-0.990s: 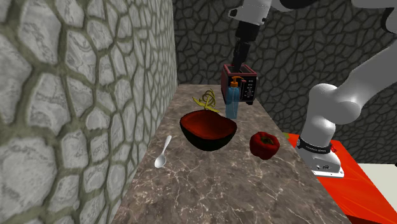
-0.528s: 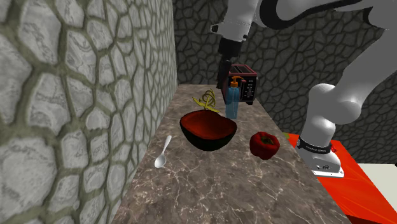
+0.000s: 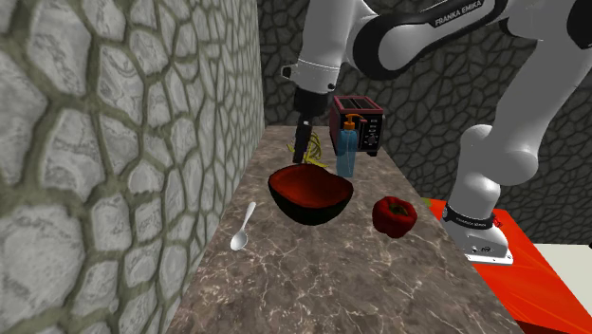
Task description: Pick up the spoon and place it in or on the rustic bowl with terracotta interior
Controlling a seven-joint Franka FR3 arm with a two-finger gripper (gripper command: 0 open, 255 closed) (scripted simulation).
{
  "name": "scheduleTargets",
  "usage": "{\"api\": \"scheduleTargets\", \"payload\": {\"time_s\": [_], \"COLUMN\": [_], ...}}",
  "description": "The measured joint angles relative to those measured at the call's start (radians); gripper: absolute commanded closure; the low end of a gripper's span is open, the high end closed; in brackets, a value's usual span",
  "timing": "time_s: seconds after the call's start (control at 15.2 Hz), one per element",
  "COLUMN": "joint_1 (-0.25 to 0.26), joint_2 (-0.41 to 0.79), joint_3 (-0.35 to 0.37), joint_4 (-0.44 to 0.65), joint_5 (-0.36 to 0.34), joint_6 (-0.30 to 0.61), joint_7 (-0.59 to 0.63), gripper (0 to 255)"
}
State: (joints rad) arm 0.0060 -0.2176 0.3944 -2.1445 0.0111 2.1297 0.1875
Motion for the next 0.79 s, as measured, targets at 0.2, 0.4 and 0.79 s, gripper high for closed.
{"api": "scheduleTargets", "payload": {"time_s": [0.2, 0.4, 0.79], "joint_1": [0.003, 0.017, 0.084], "joint_2": [0.117, 0.23, 0.472], "joint_3": [0.038, 0.066, 0.079], "joint_4": [0.063, 0.137, 0.31], "joint_5": [-0.056, -0.12, -0.262], "joint_6": [0.036, 0.054, 0.068], "joint_7": [0.068, 0.139, 0.271], "gripper": [0, 0, 0]}}
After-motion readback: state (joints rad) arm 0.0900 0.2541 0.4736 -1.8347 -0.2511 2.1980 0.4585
